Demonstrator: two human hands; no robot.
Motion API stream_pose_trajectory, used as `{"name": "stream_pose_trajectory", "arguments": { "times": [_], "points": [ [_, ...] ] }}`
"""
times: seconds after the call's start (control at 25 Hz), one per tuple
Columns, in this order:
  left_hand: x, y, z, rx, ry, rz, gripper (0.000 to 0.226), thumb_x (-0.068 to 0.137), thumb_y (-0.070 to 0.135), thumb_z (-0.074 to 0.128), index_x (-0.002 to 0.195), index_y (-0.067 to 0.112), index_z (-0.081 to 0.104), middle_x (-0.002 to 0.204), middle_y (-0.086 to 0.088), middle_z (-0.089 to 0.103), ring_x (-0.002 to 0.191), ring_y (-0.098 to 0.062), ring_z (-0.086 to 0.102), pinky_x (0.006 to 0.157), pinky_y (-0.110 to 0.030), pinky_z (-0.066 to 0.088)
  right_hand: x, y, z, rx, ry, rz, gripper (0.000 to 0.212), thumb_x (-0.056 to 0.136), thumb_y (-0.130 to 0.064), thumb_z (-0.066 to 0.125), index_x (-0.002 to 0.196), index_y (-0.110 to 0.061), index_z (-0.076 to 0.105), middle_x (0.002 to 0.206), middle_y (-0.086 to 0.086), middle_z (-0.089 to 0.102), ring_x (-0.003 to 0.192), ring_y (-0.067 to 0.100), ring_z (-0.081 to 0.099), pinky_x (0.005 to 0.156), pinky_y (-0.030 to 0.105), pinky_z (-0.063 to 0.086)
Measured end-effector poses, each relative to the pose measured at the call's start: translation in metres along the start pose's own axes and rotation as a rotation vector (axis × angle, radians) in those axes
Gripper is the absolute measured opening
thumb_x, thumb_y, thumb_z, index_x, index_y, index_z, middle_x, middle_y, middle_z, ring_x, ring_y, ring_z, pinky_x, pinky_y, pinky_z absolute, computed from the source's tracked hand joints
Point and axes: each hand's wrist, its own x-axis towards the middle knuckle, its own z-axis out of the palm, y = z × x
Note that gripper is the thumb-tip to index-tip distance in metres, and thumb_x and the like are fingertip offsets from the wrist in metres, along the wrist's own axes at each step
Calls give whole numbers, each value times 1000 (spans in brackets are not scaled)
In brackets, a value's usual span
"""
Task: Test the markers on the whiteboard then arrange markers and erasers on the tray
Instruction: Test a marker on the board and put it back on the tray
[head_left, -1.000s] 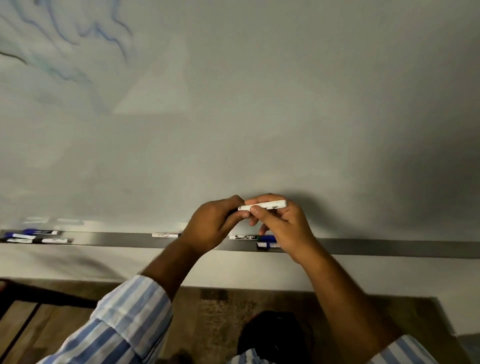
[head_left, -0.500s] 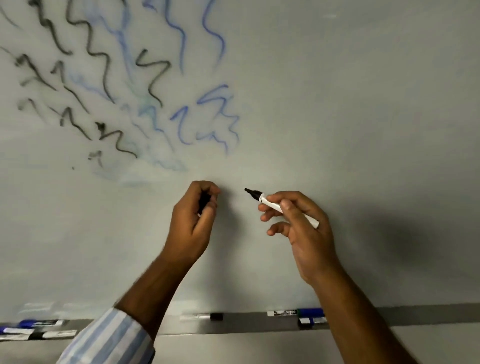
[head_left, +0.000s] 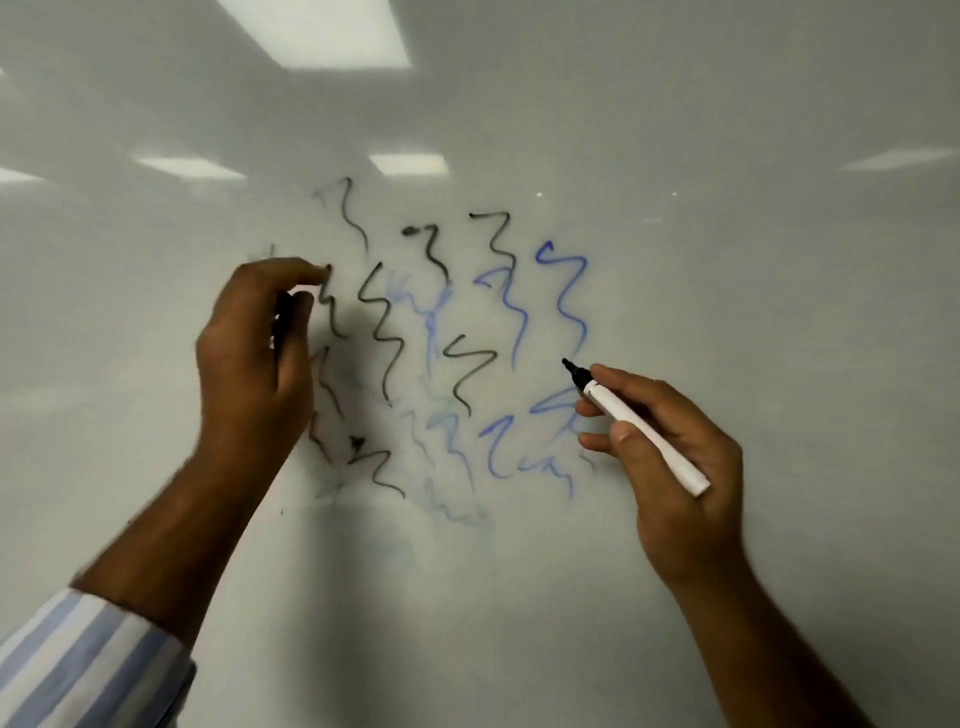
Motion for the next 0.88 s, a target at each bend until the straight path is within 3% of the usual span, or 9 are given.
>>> {"name": "stream_pose_trajectory", "arguments": {
  "times": [0.08, 0.16, 0.28, 0.4, 0.56, 0.68, 0.88],
  "points": [
    [40, -17, -13, 85, 77, 135, 34, 107, -2, 45, 130, 11, 65, 131, -8, 66, 117, -29, 66, 100, -44, 54, 30, -5, 2, -157, 32, -158, 31, 94, -4, 61, 122, -7, 75, 115, 4, 77, 103, 27, 76, 85, 47, 64],
    [75, -38, -23, 183, 127, 213, 37, 108, -1, 43, 136, 11, 65, 142, -9, 64, 135, -25, 59, 113, -44, 48, 60, -6, 2, -362, 148, -337, 21, 96, -5, 68, 115, -4, 77, 109, 5, 78, 98, 20, 76, 83, 40, 62],
    [104, -72, -35, 232, 91, 173, 46, 108, -2, 43, 146, 17, 61, 154, -6, 57, 149, -19, 48, 123, -43, 40, 94, -2, 1, -619, 271, -535, 21, 100, -6, 67, 117, 1, 76, 108, 10, 77, 94, 21, 72, 84, 29, 57],
    [101, -94, -35, 297, 38, 187, 52, 107, -5, 46, 153, 19, 54, 162, -4, 49, 157, -19, 36, 129, -44, 31, 115, 0, -2, -595, 197, -516, 20, 96, -2, 68, 114, 0, 77, 106, 10, 77, 94, 24, 74, 84, 33, 58],
    [100, -100, -28, 319, 43, 201, 56, 109, -4, 42, 158, 21, 48, 167, 0, 41, 160, -19, 27, 131, -50, 22, 129, -11, -16, -681, 280, -524, 18, 92, 0, 70, 105, -4, 81, 97, 7, 78, 86, 21, 73, 79, 23, 53],
    [102, -107, -29, 340, 19, 180, 59, 110, -2, 40, 161, 26, 43, 170, 6, 35, 162, -16, 21, 131, -60, 13, 121, -13, -15, -714, 206, -475, 18, 89, 1, 71, 100, -7, 82, 93, 4, 78, 84, 20, 74, 76, 28, 55],
    [100, -108, -31, 419, -66, 175, 60, 107, 16, 33, 166, 28, 29, 175, 6, 23, 164, -17, 12, 132, -59, 5, 92, -20, 7, -711, -15, -464, 16, 88, -13, 70, 97, -13, 82, 88, -2, 77, 78, 17, 72, 72, 35, 57]
  ]
}}
